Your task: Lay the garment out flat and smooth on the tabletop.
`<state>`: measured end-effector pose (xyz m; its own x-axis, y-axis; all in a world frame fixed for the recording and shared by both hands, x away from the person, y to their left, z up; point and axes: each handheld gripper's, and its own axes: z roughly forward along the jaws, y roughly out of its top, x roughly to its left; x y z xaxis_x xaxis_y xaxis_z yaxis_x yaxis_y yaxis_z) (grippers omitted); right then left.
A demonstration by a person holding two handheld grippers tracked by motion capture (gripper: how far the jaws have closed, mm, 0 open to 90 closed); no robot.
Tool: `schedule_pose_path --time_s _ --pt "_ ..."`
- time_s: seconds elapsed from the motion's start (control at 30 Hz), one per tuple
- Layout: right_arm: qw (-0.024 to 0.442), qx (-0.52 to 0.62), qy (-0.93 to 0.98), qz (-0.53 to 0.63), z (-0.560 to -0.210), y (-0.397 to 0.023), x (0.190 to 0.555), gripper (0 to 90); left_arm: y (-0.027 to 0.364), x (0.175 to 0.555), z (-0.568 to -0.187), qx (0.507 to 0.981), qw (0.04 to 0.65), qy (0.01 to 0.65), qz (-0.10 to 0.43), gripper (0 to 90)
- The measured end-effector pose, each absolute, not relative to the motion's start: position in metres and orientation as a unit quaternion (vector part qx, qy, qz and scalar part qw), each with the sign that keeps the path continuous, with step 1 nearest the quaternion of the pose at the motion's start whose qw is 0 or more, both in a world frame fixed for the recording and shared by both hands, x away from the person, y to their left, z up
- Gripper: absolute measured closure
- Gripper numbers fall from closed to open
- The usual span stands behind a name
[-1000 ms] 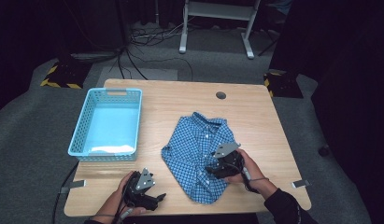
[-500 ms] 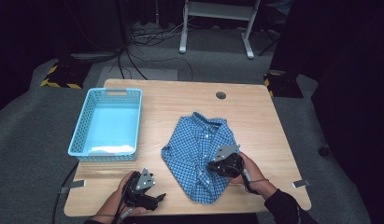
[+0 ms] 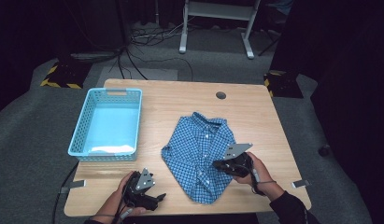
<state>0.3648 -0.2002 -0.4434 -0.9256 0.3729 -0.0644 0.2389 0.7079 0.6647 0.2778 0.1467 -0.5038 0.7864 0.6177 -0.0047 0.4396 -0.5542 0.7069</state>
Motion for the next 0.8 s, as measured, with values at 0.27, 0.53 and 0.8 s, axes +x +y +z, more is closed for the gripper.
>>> schedule_pose_path --time_s 0.27,0.53,0.8 --pt "0.104 0.180 0.909 0.360 -0.435 -0.219 0.359 85.8 0.147 0.278 -0.504 0.873 0.362 0.303 0.123 15.2" --pt "0.108 0.187 0.903 0.371 -0.429 -0.241 0.349 86.1 0.147 0.278 -0.504 0.873 0.362 0.303 0.123 15.2" --pt "0.107 0.203 0.901 0.369 -0.430 -0.265 0.338 86.1 0.147 0.278 -0.504 0.873 0.362 0.303 0.123 15.2"
